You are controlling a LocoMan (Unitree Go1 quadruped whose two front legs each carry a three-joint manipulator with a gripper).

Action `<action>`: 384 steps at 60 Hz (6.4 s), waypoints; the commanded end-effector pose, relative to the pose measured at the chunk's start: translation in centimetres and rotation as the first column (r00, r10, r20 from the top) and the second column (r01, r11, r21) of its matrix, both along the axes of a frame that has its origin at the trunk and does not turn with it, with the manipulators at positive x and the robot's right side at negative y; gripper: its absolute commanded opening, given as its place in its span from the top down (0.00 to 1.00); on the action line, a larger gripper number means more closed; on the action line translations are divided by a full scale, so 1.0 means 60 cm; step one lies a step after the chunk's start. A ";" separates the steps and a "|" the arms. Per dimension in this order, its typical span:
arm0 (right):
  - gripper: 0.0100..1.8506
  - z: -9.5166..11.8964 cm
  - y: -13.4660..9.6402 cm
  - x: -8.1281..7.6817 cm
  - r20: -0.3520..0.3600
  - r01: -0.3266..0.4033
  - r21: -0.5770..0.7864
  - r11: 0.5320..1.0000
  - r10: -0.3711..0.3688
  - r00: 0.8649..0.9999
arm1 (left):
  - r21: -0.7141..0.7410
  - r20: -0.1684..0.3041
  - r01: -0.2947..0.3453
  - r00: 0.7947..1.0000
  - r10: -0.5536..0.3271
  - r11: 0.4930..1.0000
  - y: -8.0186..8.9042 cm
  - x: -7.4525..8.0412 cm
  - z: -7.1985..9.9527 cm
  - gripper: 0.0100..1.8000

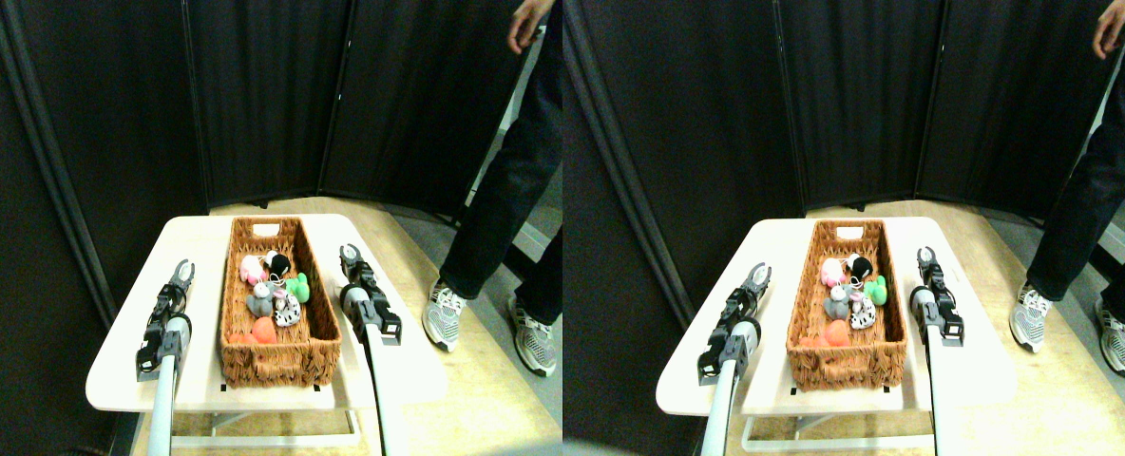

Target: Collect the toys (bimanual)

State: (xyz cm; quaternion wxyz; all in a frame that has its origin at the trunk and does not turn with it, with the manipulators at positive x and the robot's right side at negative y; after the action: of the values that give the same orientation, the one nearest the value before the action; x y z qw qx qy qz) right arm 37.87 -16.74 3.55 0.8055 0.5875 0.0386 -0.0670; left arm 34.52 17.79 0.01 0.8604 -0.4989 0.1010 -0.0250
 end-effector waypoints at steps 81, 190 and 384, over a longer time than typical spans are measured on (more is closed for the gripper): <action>0.77 -0.128 -0.054 -0.086 -0.266 0.101 0.238 0.966 -0.035 0.963 | -0.058 0.058 0.015 0.998 -0.012 0.998 -0.025 0.005 0.025 1.00; 0.99 0.115 0.117 0.006 0.021 -0.247 -0.034 0.968 0.248 0.969 | -0.043 0.120 -0.001 0.993 0.006 0.999 -0.004 -0.014 0.036 1.00; 1.00 -0.040 -0.001 -0.038 -0.129 0.111 0.119 0.987 -0.096 0.987 | -0.032 0.019 -0.013 1.000 0.014 0.999 -0.068 -0.070 0.047 0.70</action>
State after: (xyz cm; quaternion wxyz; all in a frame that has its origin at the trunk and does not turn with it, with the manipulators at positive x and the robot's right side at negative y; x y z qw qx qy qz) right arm 35.39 -17.08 0.16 0.7555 0.6316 0.0810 -0.1543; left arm 30.25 14.12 2.17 0.8525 -0.5111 0.1096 -0.0074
